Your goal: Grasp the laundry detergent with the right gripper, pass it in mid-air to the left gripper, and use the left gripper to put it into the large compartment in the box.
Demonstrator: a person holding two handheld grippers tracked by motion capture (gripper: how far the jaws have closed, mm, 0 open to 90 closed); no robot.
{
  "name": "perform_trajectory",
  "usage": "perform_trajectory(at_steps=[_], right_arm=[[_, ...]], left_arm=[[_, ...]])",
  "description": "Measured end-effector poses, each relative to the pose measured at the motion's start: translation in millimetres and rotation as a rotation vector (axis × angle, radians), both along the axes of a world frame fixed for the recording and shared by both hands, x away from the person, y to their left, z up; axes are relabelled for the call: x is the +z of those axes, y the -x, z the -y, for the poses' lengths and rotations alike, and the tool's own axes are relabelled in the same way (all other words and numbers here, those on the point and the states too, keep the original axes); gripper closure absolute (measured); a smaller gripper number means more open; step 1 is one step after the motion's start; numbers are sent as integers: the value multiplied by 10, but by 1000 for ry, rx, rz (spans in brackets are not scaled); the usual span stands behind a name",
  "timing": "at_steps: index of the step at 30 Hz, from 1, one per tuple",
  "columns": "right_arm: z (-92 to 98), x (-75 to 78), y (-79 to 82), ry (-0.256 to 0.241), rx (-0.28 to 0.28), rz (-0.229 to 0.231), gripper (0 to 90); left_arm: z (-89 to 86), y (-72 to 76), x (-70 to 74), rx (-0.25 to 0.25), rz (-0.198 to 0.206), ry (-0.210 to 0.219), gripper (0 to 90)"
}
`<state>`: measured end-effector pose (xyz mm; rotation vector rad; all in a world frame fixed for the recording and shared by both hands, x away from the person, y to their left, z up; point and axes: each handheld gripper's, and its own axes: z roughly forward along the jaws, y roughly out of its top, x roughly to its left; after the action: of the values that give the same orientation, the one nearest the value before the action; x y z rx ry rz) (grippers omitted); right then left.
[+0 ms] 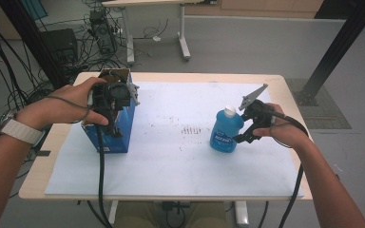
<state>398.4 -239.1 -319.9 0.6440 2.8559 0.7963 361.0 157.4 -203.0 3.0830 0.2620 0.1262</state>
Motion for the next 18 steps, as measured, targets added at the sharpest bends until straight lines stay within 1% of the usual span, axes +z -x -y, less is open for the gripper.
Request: perform_trajectory(at_steps=[14,16,18], right_arm=[[3,-2,-2,2,0,-2,65],[4,0,-3,3,-2,-1,65],[4,1,-2,3,-2,-1,65]], left_arm=[[-1,-8,0,-2,0,1,116],[-1,-2,-4,5,0,6,116],[-2,-6,1,-2,0,0,116]])
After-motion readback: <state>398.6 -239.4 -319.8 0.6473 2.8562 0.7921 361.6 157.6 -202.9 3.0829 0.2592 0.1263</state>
